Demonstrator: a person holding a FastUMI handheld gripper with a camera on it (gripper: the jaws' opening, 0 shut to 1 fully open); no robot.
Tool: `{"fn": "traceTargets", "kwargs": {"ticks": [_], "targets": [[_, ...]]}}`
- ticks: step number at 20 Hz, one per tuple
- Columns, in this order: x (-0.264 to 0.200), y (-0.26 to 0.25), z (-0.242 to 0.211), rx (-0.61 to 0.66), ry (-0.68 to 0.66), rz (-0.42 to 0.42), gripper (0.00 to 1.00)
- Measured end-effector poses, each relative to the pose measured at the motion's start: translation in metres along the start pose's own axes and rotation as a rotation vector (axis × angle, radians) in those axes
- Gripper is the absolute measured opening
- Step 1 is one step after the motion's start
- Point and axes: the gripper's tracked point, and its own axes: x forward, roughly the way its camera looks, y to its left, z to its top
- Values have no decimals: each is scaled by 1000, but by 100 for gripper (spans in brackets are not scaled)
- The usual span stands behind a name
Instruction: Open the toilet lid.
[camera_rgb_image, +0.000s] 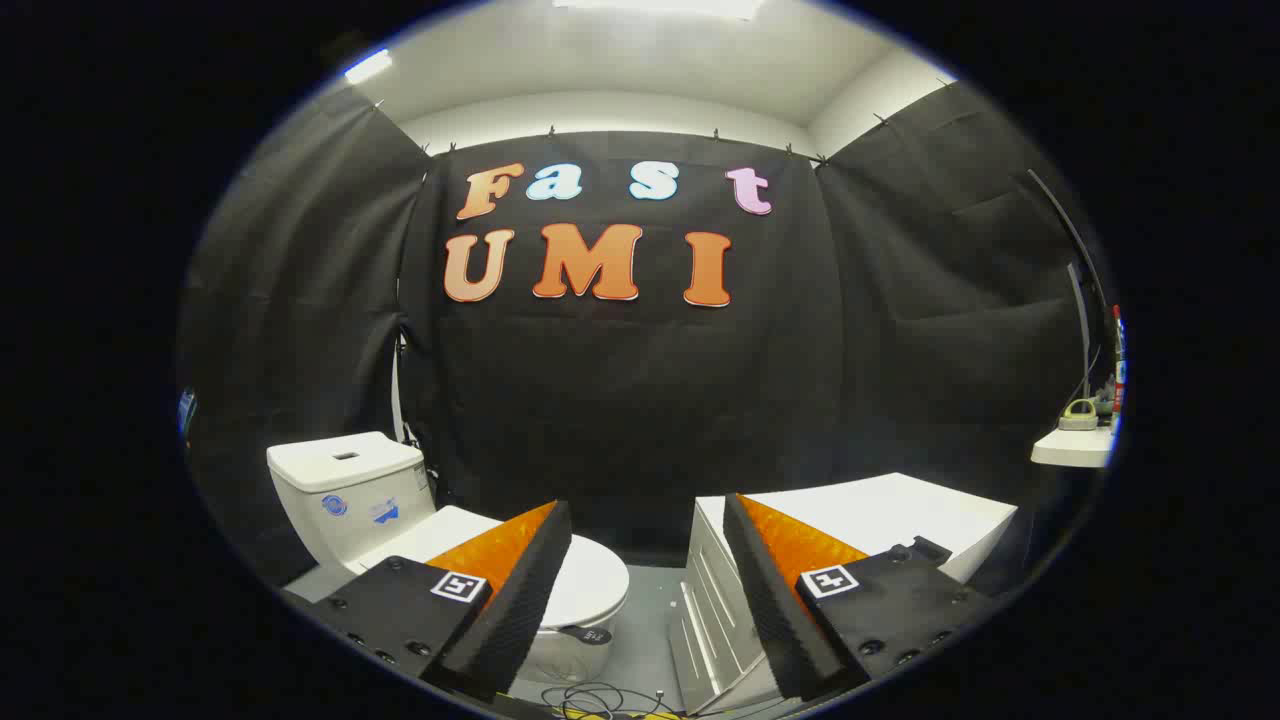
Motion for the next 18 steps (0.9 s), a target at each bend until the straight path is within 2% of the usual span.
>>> {"fn": "traceTargets", "kwargs": {"ticks": [18], "targets": [[0,-4,0,16,-2,-18,98]]}}
